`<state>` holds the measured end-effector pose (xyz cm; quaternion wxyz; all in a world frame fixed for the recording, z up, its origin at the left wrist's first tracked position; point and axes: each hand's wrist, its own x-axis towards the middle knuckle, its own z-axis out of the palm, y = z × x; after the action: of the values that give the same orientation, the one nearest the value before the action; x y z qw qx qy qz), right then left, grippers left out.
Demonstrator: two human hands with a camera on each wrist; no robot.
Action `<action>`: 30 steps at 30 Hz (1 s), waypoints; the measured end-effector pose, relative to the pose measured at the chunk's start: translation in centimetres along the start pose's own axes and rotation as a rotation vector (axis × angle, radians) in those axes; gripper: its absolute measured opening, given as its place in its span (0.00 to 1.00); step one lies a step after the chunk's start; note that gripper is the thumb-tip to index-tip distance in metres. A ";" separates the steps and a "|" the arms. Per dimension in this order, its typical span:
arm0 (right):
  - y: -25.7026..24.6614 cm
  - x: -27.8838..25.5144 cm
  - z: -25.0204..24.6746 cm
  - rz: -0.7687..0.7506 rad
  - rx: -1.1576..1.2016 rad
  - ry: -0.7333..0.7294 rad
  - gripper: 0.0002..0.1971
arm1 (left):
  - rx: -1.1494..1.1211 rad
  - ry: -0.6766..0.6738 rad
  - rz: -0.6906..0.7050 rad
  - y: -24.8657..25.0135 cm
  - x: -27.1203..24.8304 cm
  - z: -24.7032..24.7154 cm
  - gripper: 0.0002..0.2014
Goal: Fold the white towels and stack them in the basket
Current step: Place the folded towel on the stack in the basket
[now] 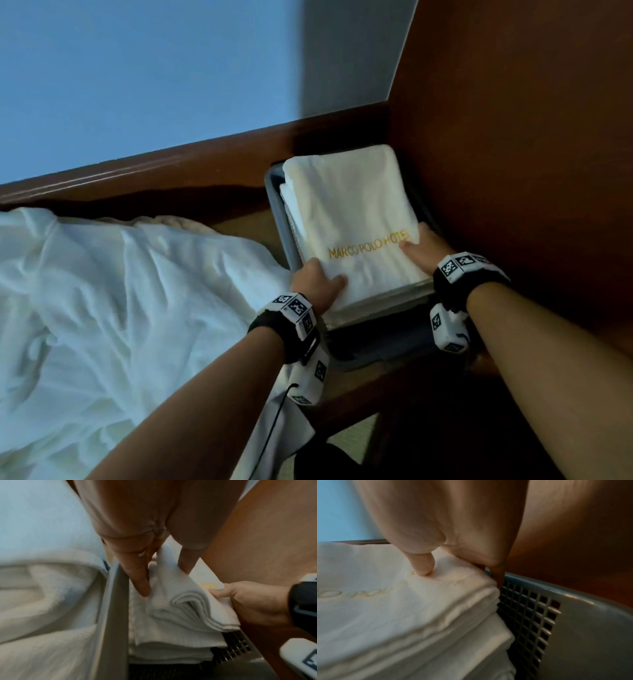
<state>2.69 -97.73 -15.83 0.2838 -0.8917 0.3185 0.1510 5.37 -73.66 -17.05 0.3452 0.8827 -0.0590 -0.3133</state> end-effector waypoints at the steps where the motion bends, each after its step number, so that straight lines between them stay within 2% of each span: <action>1: 0.3 0.2 -0.1 -0.003 0.003 0.009 0.19 | -0.002 0.008 0.000 0.0 0.1 0.0 0.22; 3: 0.5 0.1 -0.8 -0.015 0.021 0.055 0.18 | -0.052 0.010 -0.009 0.2 0.3 -0.2 0.21; 6: 1.0 -0.4 -1.4 0.008 -0.001 0.059 0.21 | -0.101 -0.089 -0.057 0.4 -0.5 -0.3 0.20; 9: 1.5 -1.2 -0.9 0.078 -0.143 -0.036 0.24 | 0.074 -0.172 -0.034 0.7 -0.6 -1.3 0.22; 11: 1.0 -2.0 -0.9 0.069 -0.176 0.028 0.27 | 0.280 -0.036 0.039 1.5 0.4 -3.2 0.25; 12: 0.6 -2.5 -0.9 0.021 -0.215 0.125 0.28 | 0.366 0.080 0.079 2.1 1.0 -4.5 0.27; 14: -0.3 -3.5 -0.5 -0.163 -0.357 0.335 0.29 | 0.515 0.292 0.221 3.1 2.6 -6.6 0.32; 15: -0.9 -4.0 0.0 -0.268 -0.420 0.383 0.29 | 0.625 0.334 0.334 3.5 3.5 -7.2 0.37; 17: -1.8 -4.9 1.3 -0.380 -0.515 0.323 0.31 | 0.879 0.246 0.499 3.7 5.5 -7.7 0.44; 18: -1.9 -5.0 2.0 -0.365 -0.551 0.255 0.34 | 0.973 0.173 0.515 3.5 6.5 -7.9 0.47; 20: -1.6 -4.5 3.0 -0.283 -0.585 0.129 0.41 | 1.062 0.066 0.460 2.8 8.5 -8.9 0.51; 25: -1.4 -2.0 4.5 -0.180 -0.512 -0.073 0.52 | 1.017 -0.025 0.341 1.2 11.6 -10.2 0.54; 28: -0.8 -2.0 5.2 -0.158 -0.562 -0.121 0.56 | 0.945 -0.054 0.313 0.5 11.6 -8.7 0.53; 30: -0.6 -2.3 4.9 -0.154 -0.567 -0.133 0.57 | 0.925 -0.015 0.335 0.6 11.1 -8.1 0.53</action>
<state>0.91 -93.24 -18.46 0.0541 -0.9451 0.1758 0.2700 19.15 -73.02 -17.77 -0.0378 0.9196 -0.3357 -0.2005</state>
